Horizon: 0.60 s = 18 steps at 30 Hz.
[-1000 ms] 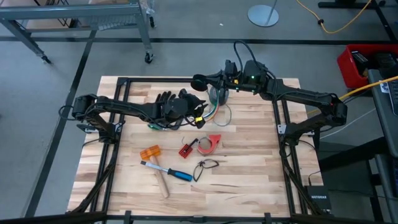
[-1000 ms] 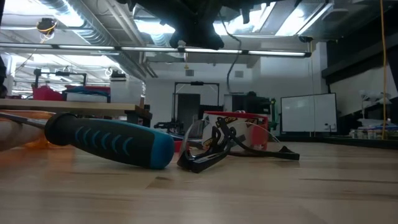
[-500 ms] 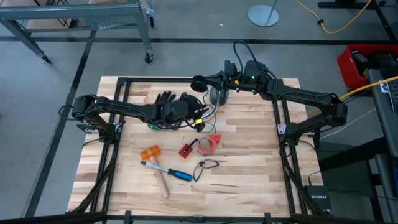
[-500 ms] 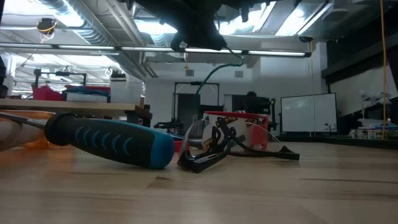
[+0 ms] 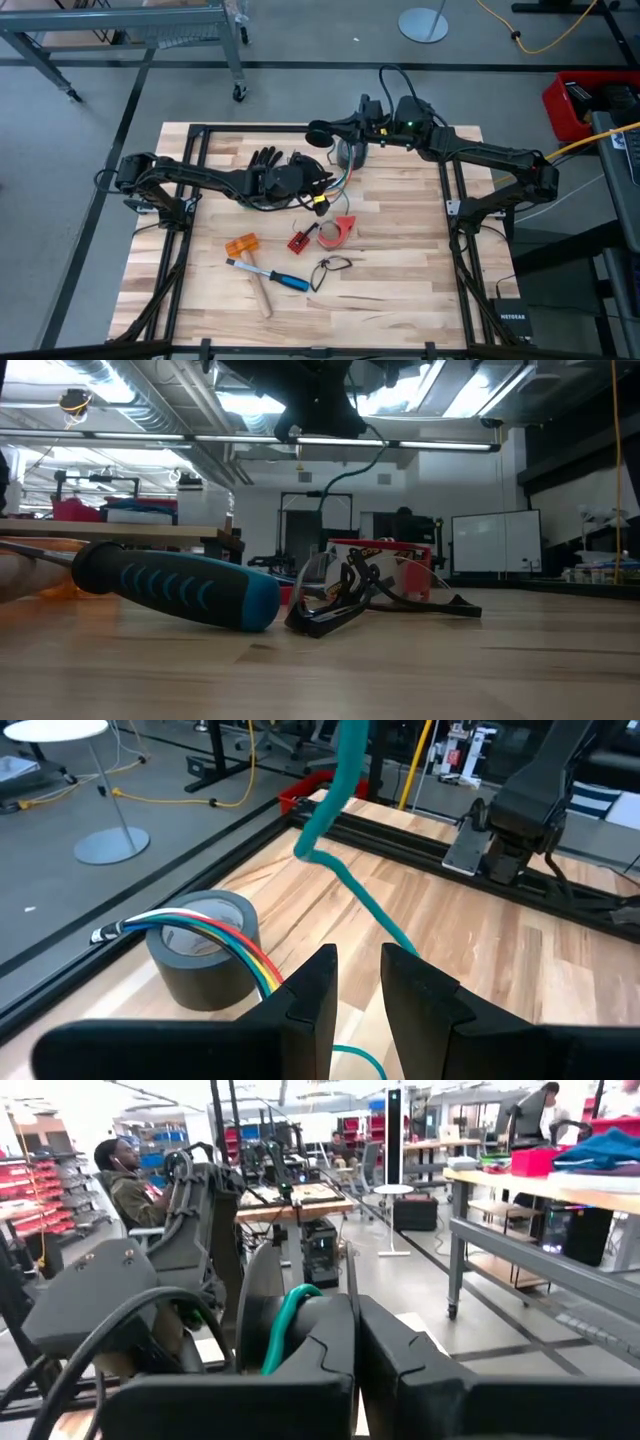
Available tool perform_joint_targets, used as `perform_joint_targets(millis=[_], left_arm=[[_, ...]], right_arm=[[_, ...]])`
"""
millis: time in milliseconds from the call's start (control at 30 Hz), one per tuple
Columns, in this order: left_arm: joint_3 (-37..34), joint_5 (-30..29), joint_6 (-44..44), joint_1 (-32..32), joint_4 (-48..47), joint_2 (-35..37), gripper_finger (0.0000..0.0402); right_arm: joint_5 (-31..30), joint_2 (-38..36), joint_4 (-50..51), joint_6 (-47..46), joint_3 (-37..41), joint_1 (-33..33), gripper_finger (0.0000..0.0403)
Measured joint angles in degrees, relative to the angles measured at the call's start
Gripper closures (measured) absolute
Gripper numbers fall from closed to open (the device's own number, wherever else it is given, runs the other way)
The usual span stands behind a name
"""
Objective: Coil cords
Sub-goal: Coil the wire onto the spool
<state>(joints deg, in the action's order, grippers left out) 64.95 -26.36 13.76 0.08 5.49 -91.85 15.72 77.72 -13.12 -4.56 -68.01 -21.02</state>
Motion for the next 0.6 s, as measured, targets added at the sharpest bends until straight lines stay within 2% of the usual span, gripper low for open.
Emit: perform_joint_targets(millis=[600], left_arm=[[-0.02,0.1,0.01,-0.2,4.68,0.0,0.0329]], right_arm=[[0.01,-0.38,-7.37,1.07,0.02,0.0,0.0401]])
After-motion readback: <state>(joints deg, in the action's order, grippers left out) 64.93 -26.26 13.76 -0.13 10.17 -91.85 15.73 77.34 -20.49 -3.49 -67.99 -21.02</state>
